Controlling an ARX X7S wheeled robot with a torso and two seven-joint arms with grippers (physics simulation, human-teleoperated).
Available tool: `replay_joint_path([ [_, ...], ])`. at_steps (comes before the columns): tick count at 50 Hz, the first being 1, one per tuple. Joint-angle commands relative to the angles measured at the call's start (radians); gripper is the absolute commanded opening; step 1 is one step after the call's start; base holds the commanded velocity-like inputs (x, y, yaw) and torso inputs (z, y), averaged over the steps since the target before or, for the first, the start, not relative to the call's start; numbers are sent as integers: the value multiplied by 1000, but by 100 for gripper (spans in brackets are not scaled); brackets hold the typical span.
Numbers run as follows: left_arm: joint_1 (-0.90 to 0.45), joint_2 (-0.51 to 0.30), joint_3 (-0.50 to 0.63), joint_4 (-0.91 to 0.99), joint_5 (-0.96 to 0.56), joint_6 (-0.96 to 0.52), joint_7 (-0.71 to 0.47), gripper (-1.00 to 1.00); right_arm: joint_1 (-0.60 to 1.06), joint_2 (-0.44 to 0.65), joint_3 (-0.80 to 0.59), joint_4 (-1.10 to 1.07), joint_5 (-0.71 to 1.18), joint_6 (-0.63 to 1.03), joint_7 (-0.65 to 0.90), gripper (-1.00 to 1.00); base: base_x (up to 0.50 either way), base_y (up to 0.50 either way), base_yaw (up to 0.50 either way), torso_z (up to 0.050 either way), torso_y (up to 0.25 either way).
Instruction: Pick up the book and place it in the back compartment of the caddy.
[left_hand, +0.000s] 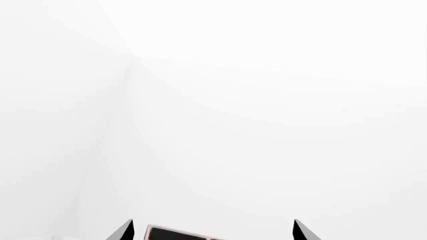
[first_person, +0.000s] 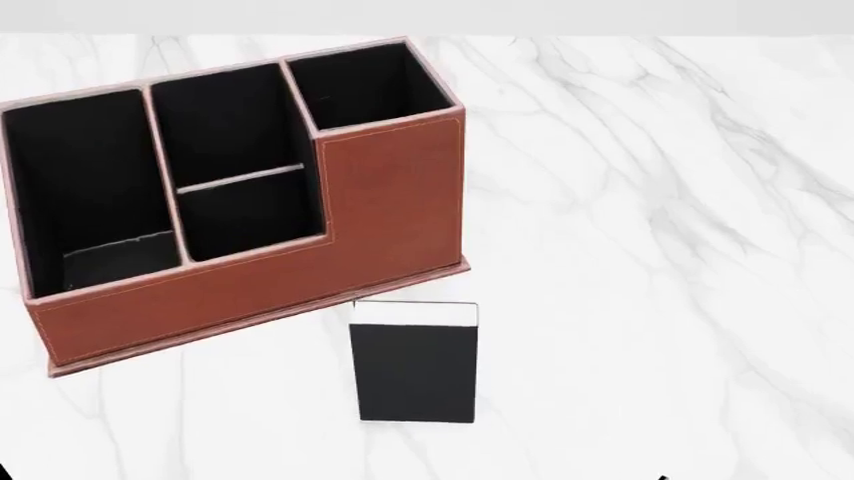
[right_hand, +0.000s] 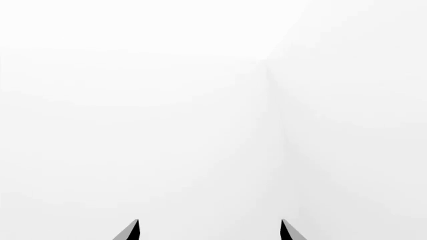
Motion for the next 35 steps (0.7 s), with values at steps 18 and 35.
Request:
replay_joint_path([
  [18,1,-7,9,3,0,-1,-11,100,3,10,-11,4,-10,-7,17,100,150,0,0,0,0],
  [35,2,-13,16,7,-3,-1,-15,100,4,17,-18,3,-7,-4,25,100,151,0,0,0,0],
])
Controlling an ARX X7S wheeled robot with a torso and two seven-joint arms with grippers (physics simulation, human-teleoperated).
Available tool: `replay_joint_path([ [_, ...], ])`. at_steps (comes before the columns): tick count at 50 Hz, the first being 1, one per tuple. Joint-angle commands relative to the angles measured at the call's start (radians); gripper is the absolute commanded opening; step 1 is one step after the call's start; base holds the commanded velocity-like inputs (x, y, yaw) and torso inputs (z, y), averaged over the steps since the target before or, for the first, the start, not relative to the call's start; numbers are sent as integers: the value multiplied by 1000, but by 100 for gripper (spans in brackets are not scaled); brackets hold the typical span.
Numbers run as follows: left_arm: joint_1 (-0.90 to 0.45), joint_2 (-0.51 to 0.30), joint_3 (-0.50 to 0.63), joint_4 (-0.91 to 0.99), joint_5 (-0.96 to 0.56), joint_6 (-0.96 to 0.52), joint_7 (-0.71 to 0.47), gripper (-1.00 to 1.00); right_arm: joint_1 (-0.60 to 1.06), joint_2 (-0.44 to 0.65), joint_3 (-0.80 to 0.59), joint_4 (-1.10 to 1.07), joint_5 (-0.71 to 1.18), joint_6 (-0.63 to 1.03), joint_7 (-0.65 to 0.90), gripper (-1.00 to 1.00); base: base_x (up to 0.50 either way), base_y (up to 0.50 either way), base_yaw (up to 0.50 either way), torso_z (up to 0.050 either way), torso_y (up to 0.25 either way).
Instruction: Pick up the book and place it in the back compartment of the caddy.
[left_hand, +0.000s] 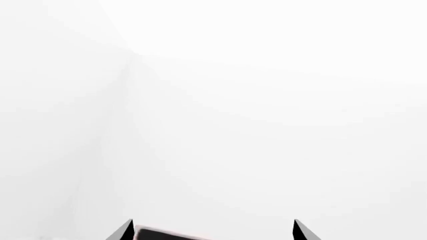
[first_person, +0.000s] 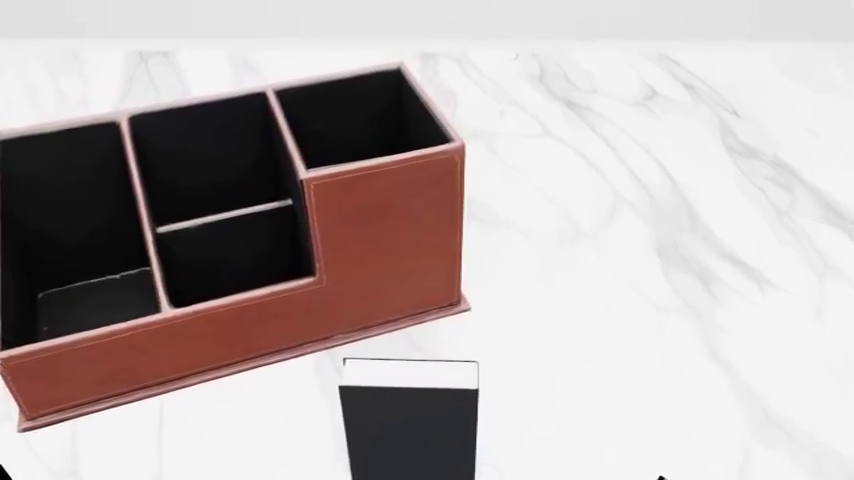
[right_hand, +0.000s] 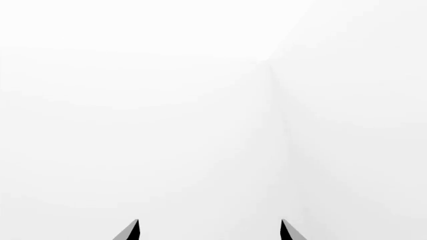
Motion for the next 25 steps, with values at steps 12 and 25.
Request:
replay_joint_path([
  [12,3,-8,9,6,-5,-2,-5,100,6,7,-10,6,-3,5,10,100,151,0,0,0,0],
  [25,2,-9,9,3,-3,2,-7,100,6,11,-15,5,-5,5,17,100,149,0,0,0,0],
])
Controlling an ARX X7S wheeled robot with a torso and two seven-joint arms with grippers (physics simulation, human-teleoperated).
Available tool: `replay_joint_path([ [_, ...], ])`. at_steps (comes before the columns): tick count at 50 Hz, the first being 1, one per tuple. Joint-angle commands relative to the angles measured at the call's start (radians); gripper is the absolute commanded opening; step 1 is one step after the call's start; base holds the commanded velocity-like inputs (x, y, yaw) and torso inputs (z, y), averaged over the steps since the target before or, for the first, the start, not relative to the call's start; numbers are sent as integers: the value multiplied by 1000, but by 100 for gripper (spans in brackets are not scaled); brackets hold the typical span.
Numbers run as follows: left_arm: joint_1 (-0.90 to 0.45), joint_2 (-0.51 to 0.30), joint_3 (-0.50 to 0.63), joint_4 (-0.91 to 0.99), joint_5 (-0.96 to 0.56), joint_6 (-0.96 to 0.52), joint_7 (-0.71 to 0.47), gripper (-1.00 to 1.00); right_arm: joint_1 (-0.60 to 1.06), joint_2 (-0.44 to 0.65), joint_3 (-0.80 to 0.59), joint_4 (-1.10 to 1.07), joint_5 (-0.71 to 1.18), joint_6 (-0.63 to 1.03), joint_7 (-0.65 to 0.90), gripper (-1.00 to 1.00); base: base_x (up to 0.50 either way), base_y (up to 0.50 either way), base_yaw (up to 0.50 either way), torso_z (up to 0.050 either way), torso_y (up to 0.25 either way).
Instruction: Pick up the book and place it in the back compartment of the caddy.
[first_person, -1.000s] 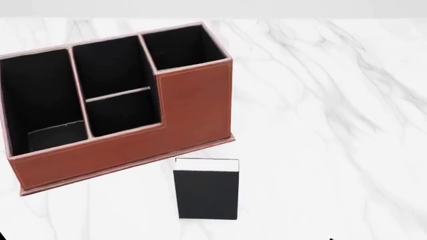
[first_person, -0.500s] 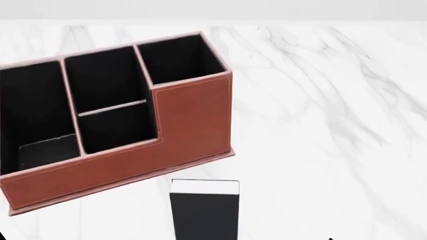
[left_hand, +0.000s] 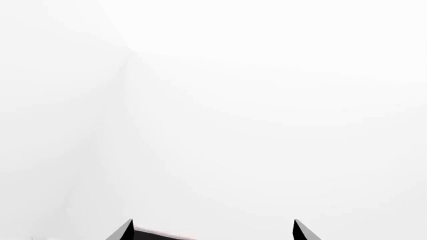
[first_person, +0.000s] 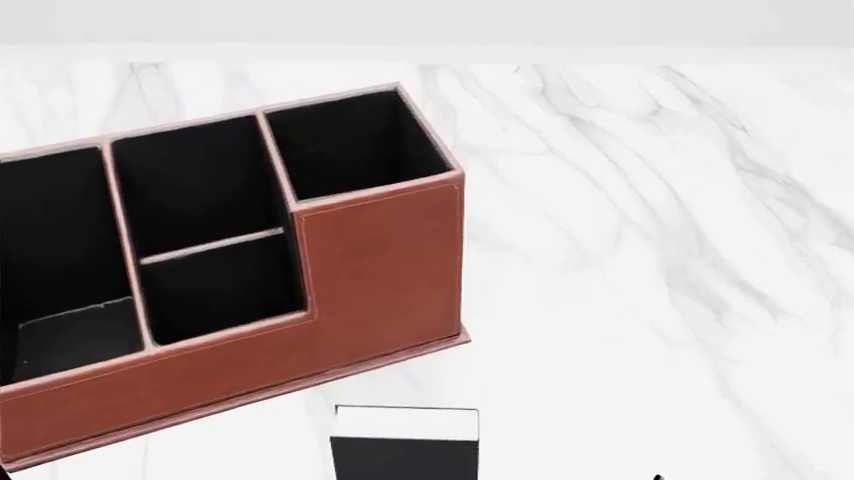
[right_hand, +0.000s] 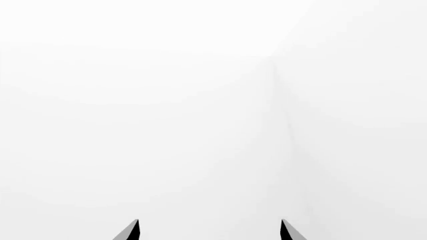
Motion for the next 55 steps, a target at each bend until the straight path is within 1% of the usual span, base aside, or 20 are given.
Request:
replay_joint_path([
  [1,0,-1,0,-3,1,3,-2,100,1,4,-5,2,-1,0,6,100,152,0,0,0,0],
  [38,-3,-7,6,-2,1,-2,-12,100,4,14,-16,-1,-3,4,25,100,150,0,0,0,0],
  [51,-4,-8,8,-1,3,-3,-17,100,9,10,-14,2,-28,18,38,100,6,0,0,0,0],
  [55,-6,-8,7,-4,2,-3,-18,100,9,9,-14,3,-37,22,41,100,0,210,0,0,0],
])
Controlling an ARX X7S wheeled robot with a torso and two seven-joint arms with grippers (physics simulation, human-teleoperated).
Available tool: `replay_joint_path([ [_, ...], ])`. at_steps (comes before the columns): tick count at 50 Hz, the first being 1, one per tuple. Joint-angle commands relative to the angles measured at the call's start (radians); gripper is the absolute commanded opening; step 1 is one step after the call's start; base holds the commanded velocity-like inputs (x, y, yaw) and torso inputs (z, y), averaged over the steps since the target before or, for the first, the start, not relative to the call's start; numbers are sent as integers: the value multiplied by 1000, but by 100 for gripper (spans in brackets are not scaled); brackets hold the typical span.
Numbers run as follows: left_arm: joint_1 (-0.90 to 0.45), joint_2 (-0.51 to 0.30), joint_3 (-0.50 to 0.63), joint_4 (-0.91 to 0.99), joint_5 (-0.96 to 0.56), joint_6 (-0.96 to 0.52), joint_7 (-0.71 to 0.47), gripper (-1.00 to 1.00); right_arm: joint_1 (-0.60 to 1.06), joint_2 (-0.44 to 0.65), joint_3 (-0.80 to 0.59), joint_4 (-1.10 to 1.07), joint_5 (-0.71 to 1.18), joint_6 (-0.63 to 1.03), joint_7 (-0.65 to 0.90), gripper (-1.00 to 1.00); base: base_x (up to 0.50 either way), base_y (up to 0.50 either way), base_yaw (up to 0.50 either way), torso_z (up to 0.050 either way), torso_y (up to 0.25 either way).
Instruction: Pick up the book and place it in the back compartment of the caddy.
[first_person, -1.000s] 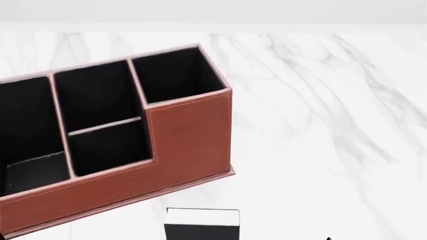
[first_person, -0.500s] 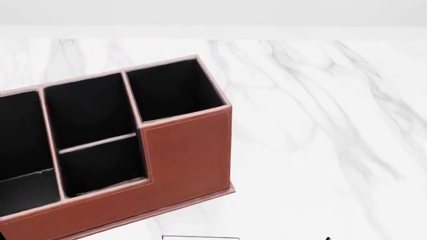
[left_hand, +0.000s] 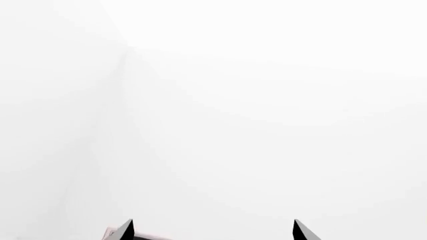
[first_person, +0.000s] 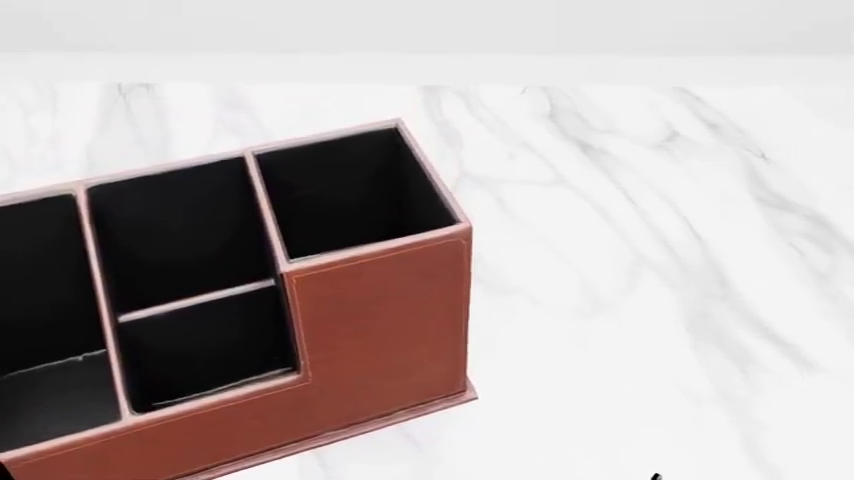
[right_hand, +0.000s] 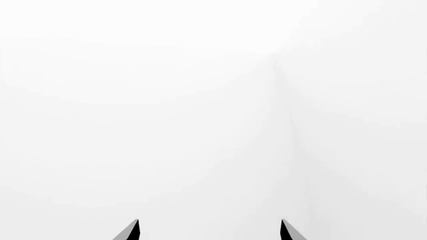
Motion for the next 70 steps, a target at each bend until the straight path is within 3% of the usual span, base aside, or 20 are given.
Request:
replay_joint_path([
  [1,-3,-3,0,-5,-4,1,-3,100,2,-3,-3,1,-18,9,9,100,0,285,0,0,0],
  [15,-2,1,-5,-6,-4,4,3,100,4,4,-8,3,-7,1,14,100,0,237,0,0,0],
  [70,0,-1,-3,-1,-3,1,-4,100,5,16,-23,0,-24,10,44,100,0,38,0,0,0],
])
